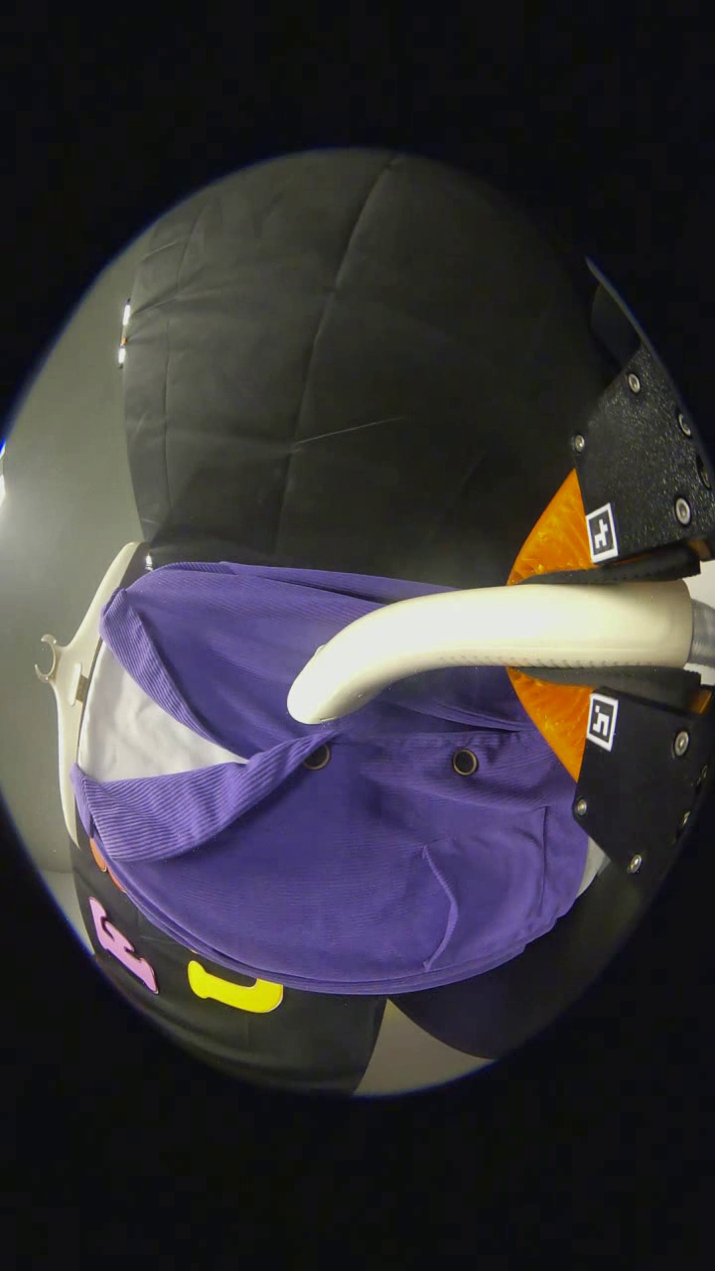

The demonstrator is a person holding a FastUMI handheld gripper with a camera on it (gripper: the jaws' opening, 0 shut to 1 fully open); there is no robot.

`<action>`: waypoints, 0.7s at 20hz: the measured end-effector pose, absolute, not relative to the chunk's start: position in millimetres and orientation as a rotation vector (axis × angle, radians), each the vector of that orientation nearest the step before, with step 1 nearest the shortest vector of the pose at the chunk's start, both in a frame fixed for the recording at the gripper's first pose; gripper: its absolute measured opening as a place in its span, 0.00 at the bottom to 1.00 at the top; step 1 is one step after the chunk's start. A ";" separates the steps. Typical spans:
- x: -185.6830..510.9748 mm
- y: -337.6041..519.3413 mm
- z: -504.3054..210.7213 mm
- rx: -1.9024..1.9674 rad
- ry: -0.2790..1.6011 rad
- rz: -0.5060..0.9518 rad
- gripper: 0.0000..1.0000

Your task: Iron the clothes twice with a garment steamer, once on the left side and once on the right side.

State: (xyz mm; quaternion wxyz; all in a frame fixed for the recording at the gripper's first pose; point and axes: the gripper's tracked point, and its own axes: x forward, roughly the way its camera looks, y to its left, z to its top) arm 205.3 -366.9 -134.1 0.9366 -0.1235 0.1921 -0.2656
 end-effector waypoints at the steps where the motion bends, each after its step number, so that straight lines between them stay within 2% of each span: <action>1: 202.8 -366.4 -138.0 -0.264 0.401 -0.537 0.34; 14: 179.4 -387.5 -193.4 -0.311 0.490 -0.535 0.34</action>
